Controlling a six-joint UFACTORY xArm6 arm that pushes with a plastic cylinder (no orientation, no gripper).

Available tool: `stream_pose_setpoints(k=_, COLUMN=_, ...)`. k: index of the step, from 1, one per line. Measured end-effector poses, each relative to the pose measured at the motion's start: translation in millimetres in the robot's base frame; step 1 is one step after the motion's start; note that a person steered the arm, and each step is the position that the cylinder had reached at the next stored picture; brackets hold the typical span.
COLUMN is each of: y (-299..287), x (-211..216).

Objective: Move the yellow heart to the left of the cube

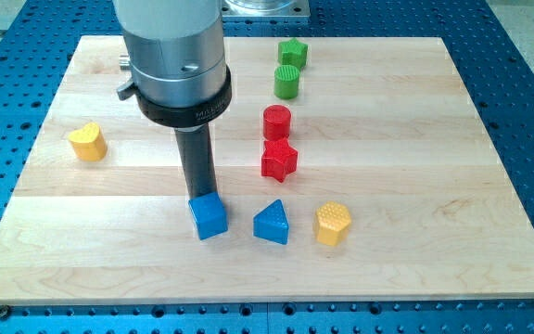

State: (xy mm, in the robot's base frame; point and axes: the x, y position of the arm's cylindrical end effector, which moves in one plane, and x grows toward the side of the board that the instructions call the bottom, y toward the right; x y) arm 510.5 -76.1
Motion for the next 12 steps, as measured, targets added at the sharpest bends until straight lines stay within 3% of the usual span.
stream_pose_setpoints(k=2, y=-13.6, x=-1.6)
stream_pose_setpoints(k=4, y=-215.3, x=-23.7)
stream_pose_setpoints(k=5, y=-200.6, x=-76.9)
stream_pose_setpoints(k=6, y=-157.6, x=-94.6)
stream_pose_setpoints(k=8, y=-100.9, x=-45.7)
stream_pose_setpoints(k=10, y=-89.5, x=-7.4)
stream_pose_setpoints(k=12, y=-60.7, x=-40.9)
